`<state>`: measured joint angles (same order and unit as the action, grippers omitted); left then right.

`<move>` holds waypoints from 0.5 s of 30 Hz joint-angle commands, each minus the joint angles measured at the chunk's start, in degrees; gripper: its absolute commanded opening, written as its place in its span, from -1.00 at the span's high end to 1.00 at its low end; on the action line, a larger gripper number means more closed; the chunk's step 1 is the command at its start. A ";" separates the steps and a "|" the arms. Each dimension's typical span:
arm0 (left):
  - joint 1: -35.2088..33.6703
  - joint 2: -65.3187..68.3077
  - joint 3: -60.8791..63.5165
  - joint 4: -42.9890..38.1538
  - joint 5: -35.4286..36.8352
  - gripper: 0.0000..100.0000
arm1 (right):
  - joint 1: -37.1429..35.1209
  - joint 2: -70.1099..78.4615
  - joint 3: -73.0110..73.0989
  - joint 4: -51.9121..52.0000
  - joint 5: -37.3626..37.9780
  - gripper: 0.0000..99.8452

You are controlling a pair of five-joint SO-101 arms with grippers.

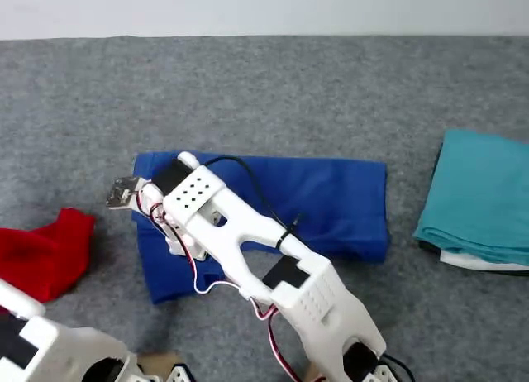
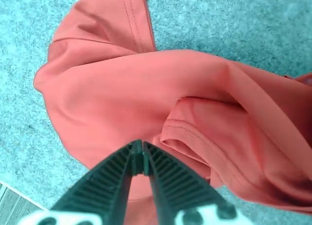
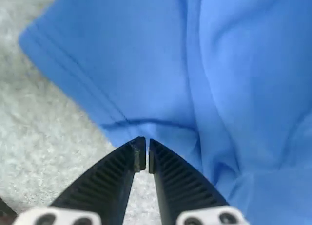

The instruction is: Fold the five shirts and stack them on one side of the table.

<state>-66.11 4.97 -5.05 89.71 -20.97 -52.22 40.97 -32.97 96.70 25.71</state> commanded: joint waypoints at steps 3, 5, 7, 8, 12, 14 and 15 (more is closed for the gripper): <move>-0.09 -2.90 -0.31 -1.05 -0.26 0.98 | -0.31 4.44 0.09 1.01 -0.62 0.95; -0.09 -2.90 -0.31 -1.05 -0.26 0.98 | -0.31 6.29 0.09 2.59 -0.62 0.95; -0.09 -2.90 -0.31 -1.05 -0.26 0.98 | -0.31 7.43 0.09 4.79 -0.62 0.95; -0.09 -2.90 -0.31 -1.05 -0.26 0.98 | -0.31 7.60 0.09 5.85 -0.62 0.95; 0.09 -2.90 -0.31 -1.05 -0.26 0.98 | -0.22 4.62 2.73 6.29 -0.26 0.95; 0.18 -2.90 -0.31 -1.05 -0.26 0.98 | -0.66 1.63 3.25 6.20 -0.35 0.95; 0.18 -2.90 -0.31 -1.05 -0.26 0.98 | -1.19 0.04 3.25 6.20 -0.44 0.95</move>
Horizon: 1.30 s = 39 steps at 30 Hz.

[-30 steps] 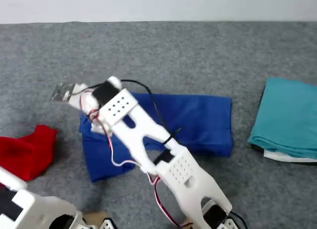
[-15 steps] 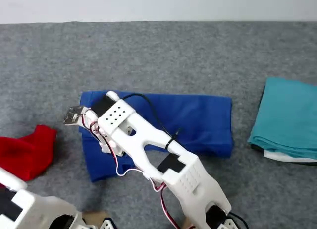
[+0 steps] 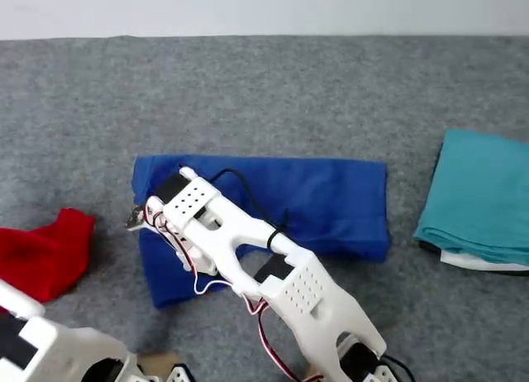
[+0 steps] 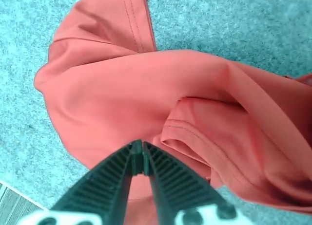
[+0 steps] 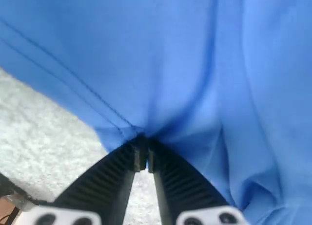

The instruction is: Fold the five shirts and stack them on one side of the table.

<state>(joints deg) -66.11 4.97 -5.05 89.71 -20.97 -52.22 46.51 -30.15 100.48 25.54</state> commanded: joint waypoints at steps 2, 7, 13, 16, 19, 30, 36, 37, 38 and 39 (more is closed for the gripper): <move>0.18 -2.90 -0.31 -1.05 -0.35 0.98 | -1.98 -8.84 0.44 2.33 -0.35 0.94; 0.18 -2.90 -0.31 -1.85 -0.26 0.98 | -6.29 -14.55 0.44 2.33 -0.35 0.86; 0.26 -2.90 -0.31 -1.93 -0.26 0.98 | -12.62 -13.93 0.53 1.63 -0.44 0.69; 0.26 -2.90 -0.31 -1.93 -0.26 0.98 | -14.20 -10.86 0.53 0.84 -0.44 0.69; 0.26 -2.90 -0.31 -1.93 -0.26 0.98 | -14.46 -6.81 0.35 -1.19 -0.44 0.69; 0.18 -2.90 -0.31 -1.93 -0.35 0.98 | -12.79 1.89 0.35 -7.34 -0.44 0.70; 0.18 -2.90 -0.31 -1.93 -0.44 0.98 | -9.10 0.40 0.26 -7.52 0.00 0.98; 0.18 -2.90 -0.31 -1.93 -0.44 0.98 | -8.48 -0.13 0.26 -7.25 0.09 0.97; 0.18 -2.90 -0.31 -1.93 -0.44 0.98 | -7.96 -0.75 0.26 -7.25 0.09 0.98; 0.18 -2.90 -0.31 -1.93 -0.44 0.98 | -7.43 -1.45 0.26 -7.16 0.09 0.98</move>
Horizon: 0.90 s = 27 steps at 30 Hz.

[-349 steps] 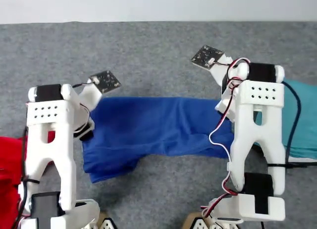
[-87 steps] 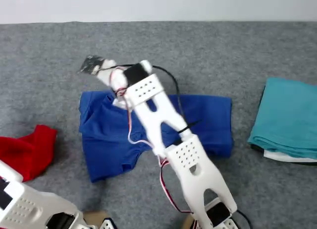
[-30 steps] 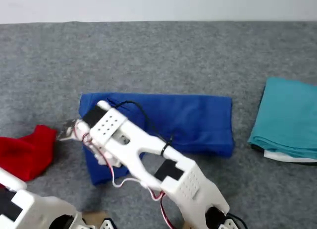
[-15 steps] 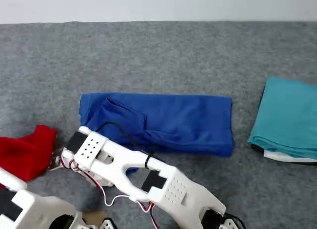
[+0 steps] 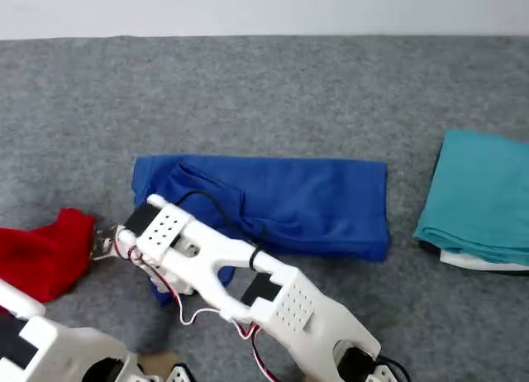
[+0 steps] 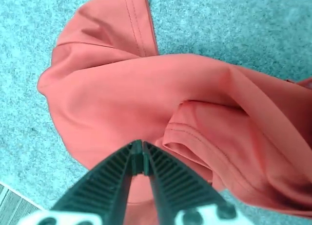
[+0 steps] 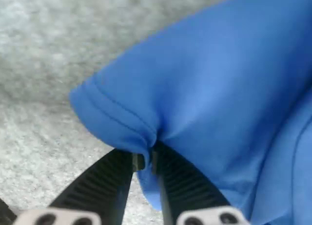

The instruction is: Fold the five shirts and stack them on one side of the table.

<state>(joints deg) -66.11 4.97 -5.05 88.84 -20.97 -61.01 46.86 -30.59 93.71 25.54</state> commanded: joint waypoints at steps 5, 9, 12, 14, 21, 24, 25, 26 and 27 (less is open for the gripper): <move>0.26 -2.90 -0.31 -1.05 -0.44 0.98 | 4.35 -6.20 0.70 -0.40 2.11 0.98; 0.26 -2.90 -0.31 -1.05 -0.44 0.98 | 7.16 -11.03 0.70 -1.19 3.34 0.98; 0.26 -2.90 -0.31 -1.05 -0.44 0.98 | 9.01 -12.70 -1.67 -1.36 2.99 0.98; 0.88 -2.90 -0.31 -1.05 -0.44 0.98 | 10.07 -12.70 -4.75 -1.45 2.99 0.98; 1.76 -2.90 -0.31 -0.79 -0.26 0.98 | 13.49 -9.36 -12.40 -2.24 3.16 0.98; 1.76 -2.90 -0.31 -0.70 -0.26 0.98 | 15.69 -5.85 -15.82 -2.33 3.08 0.90; 1.76 -2.90 -0.31 -0.70 -0.26 0.98 | 16.48 -4.62 -17.32 -2.33 2.99 0.85; 1.76 -2.90 -0.31 -0.70 -0.26 0.98 | 17.19 -3.38 -19.08 -2.33 2.99 0.81; 1.76 -2.90 -0.31 -0.70 -0.26 0.98 | 17.98 -1.98 -20.92 -2.33 2.73 0.78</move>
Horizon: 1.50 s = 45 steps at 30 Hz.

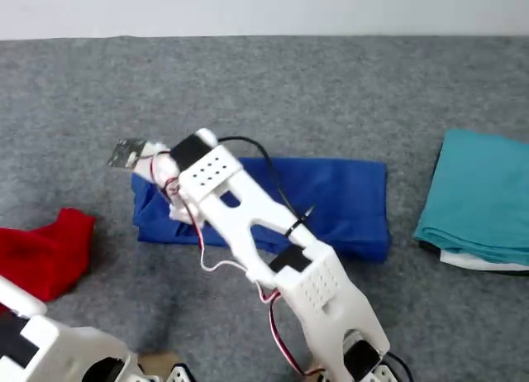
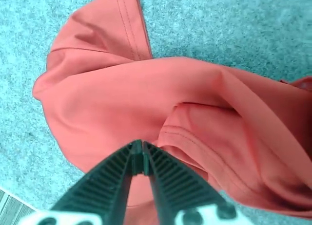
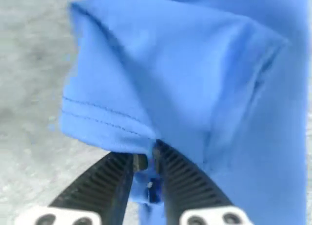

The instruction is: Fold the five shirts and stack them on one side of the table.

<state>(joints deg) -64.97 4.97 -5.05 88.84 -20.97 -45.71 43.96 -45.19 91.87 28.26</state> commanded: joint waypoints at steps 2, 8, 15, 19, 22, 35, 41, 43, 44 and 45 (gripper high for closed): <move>0.70 -2.90 -0.31 -0.62 -0.26 0.98 | 4.44 3.91 -10.37 -0.57 -2.11 0.72; 0.70 -2.90 -0.31 -0.62 -0.26 0.98 | 7.78 13.85 -23.21 1.71 -3.34 0.66; 0.70 -2.90 -0.31 -0.62 -0.35 0.98 | 4.53 12.88 -34.81 11.30 -3.08 0.86; 0.88 -2.90 -0.31 -0.62 -0.35 0.98 | 2.95 7.96 -32.53 11.21 -3.08 0.98; 0.88 -2.90 -0.31 -0.62 -0.35 0.98 | 1.45 3.12 -23.65 11.30 -3.08 0.98; 1.76 -2.90 -0.31 -0.62 -0.18 0.98 | 6.81 -2.51 8.44 6.81 -3.08 0.98; 1.76 -2.90 -0.31 -0.62 -0.18 0.98 | 11.82 3.56 8.18 3.30 0.26 0.98; 1.76 -2.90 -0.31 -0.62 -0.18 0.98 | 11.12 3.12 6.95 4.88 0.26 0.98; 1.76 -2.90 -0.31 -0.62 -0.18 0.98 | 10.24 2.68 5.71 5.76 0.26 0.98; 1.76 -2.90 -0.31 -0.62 -0.18 0.98 | 9.27 2.24 4.31 6.55 0.26 0.98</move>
<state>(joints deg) -63.74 4.97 -5.05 88.84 -20.97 -35.69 47.74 -36.75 96.53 27.91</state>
